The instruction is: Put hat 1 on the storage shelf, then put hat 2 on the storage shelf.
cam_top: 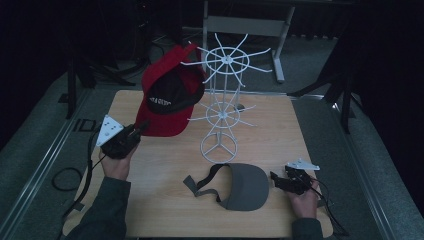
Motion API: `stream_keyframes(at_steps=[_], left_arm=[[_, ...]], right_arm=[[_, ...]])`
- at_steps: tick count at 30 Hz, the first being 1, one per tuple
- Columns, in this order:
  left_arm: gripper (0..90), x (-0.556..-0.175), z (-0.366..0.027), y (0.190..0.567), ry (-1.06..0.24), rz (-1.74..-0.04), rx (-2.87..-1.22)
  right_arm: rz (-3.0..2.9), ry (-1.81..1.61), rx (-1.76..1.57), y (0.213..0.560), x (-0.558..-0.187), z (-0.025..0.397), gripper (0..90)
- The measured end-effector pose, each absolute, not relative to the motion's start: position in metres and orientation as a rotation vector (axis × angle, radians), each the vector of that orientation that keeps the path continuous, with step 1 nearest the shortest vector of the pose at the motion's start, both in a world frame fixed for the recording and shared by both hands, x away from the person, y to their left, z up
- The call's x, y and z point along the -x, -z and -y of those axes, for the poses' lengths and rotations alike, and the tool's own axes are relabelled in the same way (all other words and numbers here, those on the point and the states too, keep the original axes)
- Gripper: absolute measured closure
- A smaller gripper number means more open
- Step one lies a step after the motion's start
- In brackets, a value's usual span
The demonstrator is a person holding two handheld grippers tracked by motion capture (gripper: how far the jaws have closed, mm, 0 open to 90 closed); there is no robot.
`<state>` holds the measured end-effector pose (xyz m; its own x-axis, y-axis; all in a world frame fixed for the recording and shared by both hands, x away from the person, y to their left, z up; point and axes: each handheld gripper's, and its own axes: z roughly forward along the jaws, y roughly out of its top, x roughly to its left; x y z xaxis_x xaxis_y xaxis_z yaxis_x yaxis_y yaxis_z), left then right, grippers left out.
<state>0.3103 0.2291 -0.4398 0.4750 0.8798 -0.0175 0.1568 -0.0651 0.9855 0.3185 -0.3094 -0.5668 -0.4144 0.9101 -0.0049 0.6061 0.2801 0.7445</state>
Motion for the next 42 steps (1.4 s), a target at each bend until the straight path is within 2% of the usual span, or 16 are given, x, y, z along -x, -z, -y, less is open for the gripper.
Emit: stream_keyframes(at_steps=[7, 13, 14, 21, 33, 34, 36, 37, 38, 42], left_arm=[[82.6, -0.309, -0.23, 0.441, -0.761, -0.932, -1.55], [72.2, -0.307, -0.233, 0.439, -0.757, -0.929, -1.537], [67.6, -0.306, -0.236, 0.438, -0.753, -0.93, -1.534], [58.5, -0.301, -0.245, 0.437, -0.759, -0.929, -1.511], [55.1, -0.304, -0.262, 0.438, -0.764, -1.038, -1.532], [55.0, -0.305, -0.264, 0.439, -0.76, -1.05, -1.536], [54.8, -0.305, -0.265, 0.439, -0.761, -1.056, -1.541], [54.8, -0.306, -0.265, 0.44, -0.76, -1.064, -1.547], [54.8, -0.308, -0.265, 0.443, -0.755, -1.077, -1.556], [54.7, -0.311, -0.265, 0.449, -0.742, -1.099, -1.568]], right_arm=[[-2.122, -0.946, -1.365, 0.567, -0.318, 0.309, 31.2], [-2.122, -0.945, -1.364, 0.567, -0.318, 0.309, 31.2], [-2.122, -0.945, -1.364, 0.567, -0.318, 0.309, 31.2], [-2.123, -0.943, -1.361, 0.567, -0.319, 0.309, 31.2], [-2.132, -0.936, -1.359, 0.566, -0.318, 0.309, 31.6], [-2.147, -0.92, -1.367, 0.564, -0.318, 0.309, 37.8], [-2.169, -0.91, -1.364, 0.561, -0.317, 0.308, 43.2], [-2.169, -0.91, -1.364, 0.561, -0.317, 0.308, 43.2], [-2.186, -0.908, -1.366, 0.558, -0.315, 0.306, 50.0], [-2.191, -0.955, -1.329, 0.546, -0.312, 0.3, 64.8]])
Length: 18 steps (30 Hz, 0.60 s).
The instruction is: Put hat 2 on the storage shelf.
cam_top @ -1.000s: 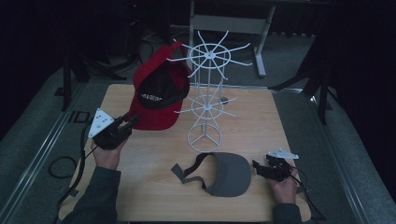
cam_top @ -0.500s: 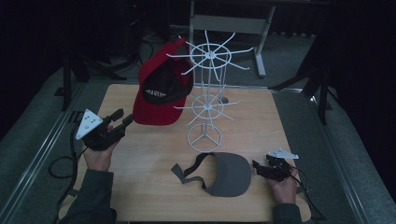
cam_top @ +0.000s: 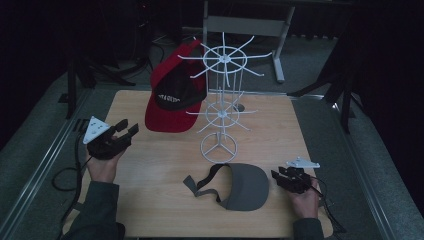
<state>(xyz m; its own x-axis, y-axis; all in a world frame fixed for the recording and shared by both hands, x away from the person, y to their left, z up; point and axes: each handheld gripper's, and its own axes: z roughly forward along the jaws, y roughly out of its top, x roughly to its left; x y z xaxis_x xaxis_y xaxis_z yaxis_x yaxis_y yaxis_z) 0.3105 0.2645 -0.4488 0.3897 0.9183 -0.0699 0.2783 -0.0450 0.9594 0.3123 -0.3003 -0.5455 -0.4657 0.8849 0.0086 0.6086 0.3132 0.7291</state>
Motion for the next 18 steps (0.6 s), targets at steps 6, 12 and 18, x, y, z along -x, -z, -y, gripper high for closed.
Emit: stream_keyframes(at_steps=[6, 12, 18], left_arm=[[54.2, -0.312, -0.264, 0.454, -0.735, -1.121, -1.588], [54.1, -0.312, -0.264, 0.456, -0.726, -1.123, -1.59], [54.0, -0.312, -0.264, 0.458, -0.72, -1.122, -1.598]], right_arm=[[-2.267, -0.999, -1.23, 0.532, -0.309, 0.28, 84.9], [-2.343, -1.023, -1.117, 0.519, -0.307, 0.252, 90.0], [-2.4, -1.084, -1.029, 0.507, -0.307, 0.227, 90.0]])
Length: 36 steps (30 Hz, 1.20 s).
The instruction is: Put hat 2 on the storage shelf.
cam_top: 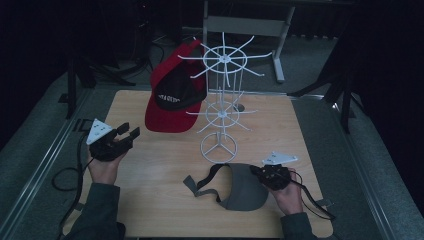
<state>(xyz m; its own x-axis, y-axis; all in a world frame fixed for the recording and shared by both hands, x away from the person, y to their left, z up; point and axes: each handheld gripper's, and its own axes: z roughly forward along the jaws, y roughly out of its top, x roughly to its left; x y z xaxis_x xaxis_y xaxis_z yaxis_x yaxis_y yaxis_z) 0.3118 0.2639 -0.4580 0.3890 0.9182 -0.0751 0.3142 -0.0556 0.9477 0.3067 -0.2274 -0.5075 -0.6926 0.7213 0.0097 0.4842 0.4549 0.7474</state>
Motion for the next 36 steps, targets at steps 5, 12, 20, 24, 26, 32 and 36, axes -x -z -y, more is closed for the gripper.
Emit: stream_keyframes(at_steps=[5, 12, 20, 24, 26, 32, 36], left_arm=[[53.9, -0.312, -0.263, 0.459, -0.718, -1.124, -1.6], [53.9, -0.311, -0.263, 0.46, -0.718, -1.128, -1.599], [53.9, -0.311, -0.264, 0.46, -0.716, -1.129, -1.596], [53.8, -0.311, -0.265, 0.461, -0.714, -1.13, -1.595], [53.8, -0.311, -0.265, 0.461, -0.712, -1.13, -1.597], [53.6, -0.312, -0.264, 0.462, -0.706, -1.13, -1.598], [53.5, -0.312, -0.264, 0.462, -0.704, -1.13, -1.597]], right_arm=[[-2.448, -1.151, -0.94, 0.499, -0.308, 0.206, 90.0], [-2.484, -1.232, -0.851, 0.491, -0.305, 0.181, 90.0], [-2.572, -1.089, -0.767, 0.503, -0.305, 0.16, 90.0], [-2.532, -1.017, -0.823, 0.505, -0.311, 0.169, 90.0], [-2.509, -0.965, -0.844, 0.505, -0.314, 0.176, 90.0], [-2.427, -0.854, -0.957, 0.507, -0.32, 0.206, 89.6], [-2.393, -0.841, -1.027, 0.507, -0.32, 0.224, 89.0]])
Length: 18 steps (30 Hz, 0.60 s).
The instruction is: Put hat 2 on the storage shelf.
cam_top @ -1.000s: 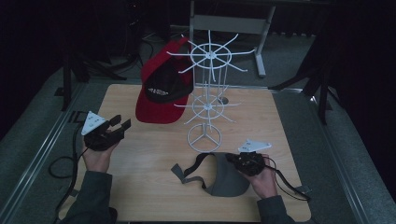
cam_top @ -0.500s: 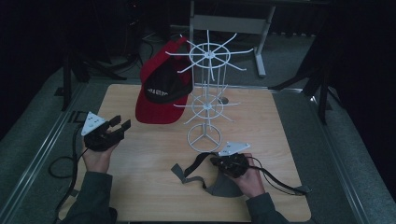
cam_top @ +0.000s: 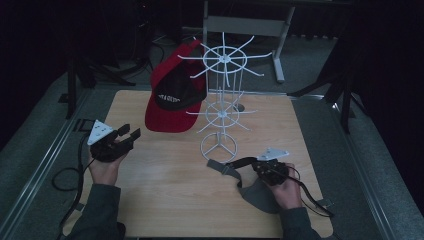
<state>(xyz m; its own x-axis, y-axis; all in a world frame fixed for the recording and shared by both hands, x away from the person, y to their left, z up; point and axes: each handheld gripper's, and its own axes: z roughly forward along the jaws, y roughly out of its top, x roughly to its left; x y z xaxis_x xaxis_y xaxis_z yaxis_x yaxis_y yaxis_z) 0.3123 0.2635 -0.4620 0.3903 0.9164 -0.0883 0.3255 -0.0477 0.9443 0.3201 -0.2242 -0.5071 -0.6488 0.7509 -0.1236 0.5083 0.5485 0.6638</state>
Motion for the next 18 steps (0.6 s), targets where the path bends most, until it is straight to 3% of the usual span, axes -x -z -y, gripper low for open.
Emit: stream_keyframes(at_steps=[9, 13, 18], left_arm=[[53.3, -0.314, -0.261, 0.464, -0.694, -1.129, -1.604], [53.3, -0.315, -0.259, 0.464, -0.691, -1.127, -1.604], [53.2, -0.315, -0.258, 0.464, -0.692, -1.123, -1.608]], right_arm=[[-2.282, -0.717, -1.237, 0.509, -0.32, 0.273, 85.1], [-2.304, -0.726, -1.227, 0.508, -0.321, 0.27, 80.3], [-2.375, -0.776, -1.161, 0.505, -0.325, 0.247, 68.1]])
